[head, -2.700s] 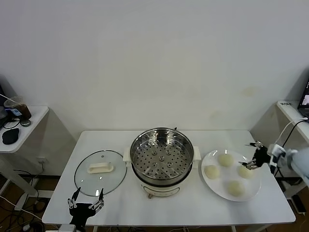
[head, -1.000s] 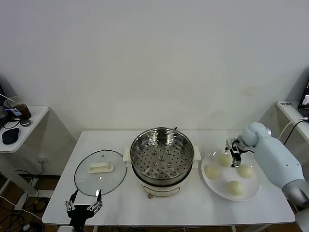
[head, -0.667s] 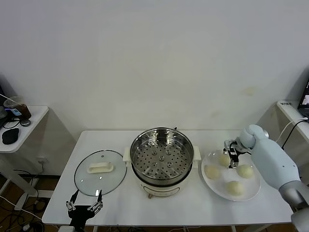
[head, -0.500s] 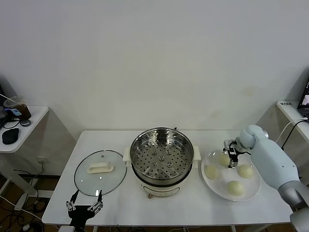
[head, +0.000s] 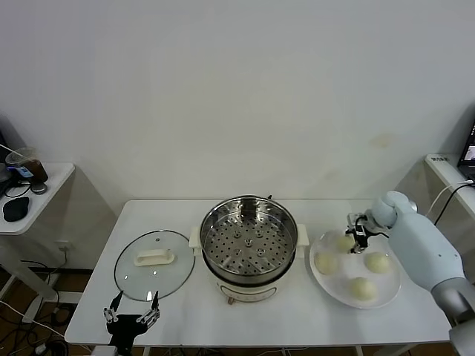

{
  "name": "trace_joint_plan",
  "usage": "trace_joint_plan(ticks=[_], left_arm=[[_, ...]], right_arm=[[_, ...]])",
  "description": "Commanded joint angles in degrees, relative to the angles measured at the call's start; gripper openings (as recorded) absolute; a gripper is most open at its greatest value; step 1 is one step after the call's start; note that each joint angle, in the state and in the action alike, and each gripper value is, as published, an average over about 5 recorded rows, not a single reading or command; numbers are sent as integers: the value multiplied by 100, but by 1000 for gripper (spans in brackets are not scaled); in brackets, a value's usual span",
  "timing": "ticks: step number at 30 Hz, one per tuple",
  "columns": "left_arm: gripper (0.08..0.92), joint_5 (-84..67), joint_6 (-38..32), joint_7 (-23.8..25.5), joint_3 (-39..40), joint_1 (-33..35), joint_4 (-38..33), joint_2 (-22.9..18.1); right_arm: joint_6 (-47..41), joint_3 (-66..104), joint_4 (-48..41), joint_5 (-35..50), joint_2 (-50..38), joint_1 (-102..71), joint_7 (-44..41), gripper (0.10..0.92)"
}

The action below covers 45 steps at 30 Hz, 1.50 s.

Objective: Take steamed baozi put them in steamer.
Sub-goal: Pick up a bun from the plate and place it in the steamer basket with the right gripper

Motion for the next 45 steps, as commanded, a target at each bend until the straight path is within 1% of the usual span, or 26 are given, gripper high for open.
trace_joint_plan(ticks=[1,5,9,15,18,22,27,31,37,40,45], left_arm=[[823,12,12,0,37,-68,-4,-32],[823,110,20,-21,117,-117,12,-44],[823,354,5,-69,151,-142,37,-47],[823,426,7,-102,116,-154,-9,-35],[823,431,7,-117,71,-152,-76,-38],[823,423,-1,-149,5,-94,-173,-40],[823,409,-3,-201,-12,-52,-170,-67],[823,405,0,-206,-4,-28,-177,-89],[823,345,10,-207,-69,-2,-204,-129],[823,307,16,-208,-88,-2,-193,-141],[823,285,28,-216,-99,-11,-187,-178]], right_arm=[[-41,6,130,179,-81,32,-52,561],[-215,-359,430,694,-271,400,-228,533],[-368,-1064,776,1537,-386,1146,-438,527],[-301,-2357,992,2712,-104,2654,-647,530],[64,-2971,936,3123,256,3304,-669,529],[1180,-3622,696,3567,898,4231,-789,528],[2241,-3832,623,3455,1608,4803,-958,526],[3039,-3880,637,3385,2062,4678,-1073,529],[4361,-4026,320,3073,2521,4279,-1173,534],[4663,-4140,337,2706,2597,4053,-1161,534],[4680,-4158,400,1895,2641,3652,-1071,535]])
